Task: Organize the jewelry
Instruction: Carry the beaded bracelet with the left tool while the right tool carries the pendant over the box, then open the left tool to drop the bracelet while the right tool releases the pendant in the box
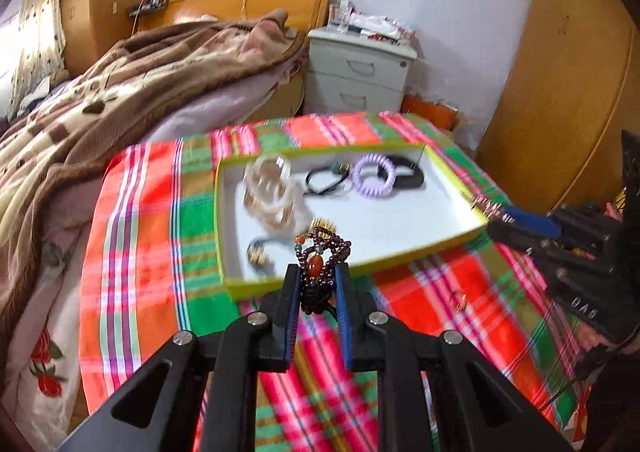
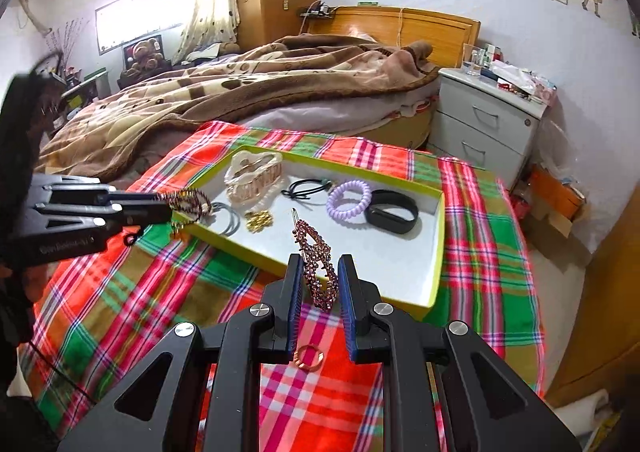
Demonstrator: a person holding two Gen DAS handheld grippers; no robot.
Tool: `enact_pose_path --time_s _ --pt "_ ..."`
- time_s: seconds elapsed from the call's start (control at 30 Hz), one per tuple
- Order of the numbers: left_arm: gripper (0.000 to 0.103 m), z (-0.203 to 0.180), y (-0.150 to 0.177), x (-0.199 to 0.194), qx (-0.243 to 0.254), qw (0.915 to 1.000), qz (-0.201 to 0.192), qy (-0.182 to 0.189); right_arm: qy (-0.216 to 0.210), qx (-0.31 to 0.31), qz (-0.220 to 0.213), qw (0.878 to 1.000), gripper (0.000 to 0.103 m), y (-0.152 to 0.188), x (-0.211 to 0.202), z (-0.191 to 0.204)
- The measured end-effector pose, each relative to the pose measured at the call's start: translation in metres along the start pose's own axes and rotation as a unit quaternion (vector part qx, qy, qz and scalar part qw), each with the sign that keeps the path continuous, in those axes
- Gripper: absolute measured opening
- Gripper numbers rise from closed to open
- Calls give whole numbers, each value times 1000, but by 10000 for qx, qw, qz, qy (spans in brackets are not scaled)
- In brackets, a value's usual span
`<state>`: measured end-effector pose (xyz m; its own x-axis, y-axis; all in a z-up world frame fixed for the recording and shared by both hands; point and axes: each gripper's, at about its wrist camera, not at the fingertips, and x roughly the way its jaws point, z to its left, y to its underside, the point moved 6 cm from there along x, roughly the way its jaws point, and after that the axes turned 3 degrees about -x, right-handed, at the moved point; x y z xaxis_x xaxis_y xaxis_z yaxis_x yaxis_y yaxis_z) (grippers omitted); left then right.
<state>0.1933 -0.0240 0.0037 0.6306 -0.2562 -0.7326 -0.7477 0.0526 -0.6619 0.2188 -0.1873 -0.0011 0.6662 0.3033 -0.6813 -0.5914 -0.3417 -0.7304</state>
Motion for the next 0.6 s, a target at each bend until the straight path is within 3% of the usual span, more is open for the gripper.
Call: enact_pose_path --time_s 0.3,0.6 --pt "18 -21 -34 23 94 9995 -46 314 227 97 241 9994 18 -10 26 -27" --pt "18 -37 -42 72 52 9982 287 533 341 89 617 9975 18 -12 62 -41"
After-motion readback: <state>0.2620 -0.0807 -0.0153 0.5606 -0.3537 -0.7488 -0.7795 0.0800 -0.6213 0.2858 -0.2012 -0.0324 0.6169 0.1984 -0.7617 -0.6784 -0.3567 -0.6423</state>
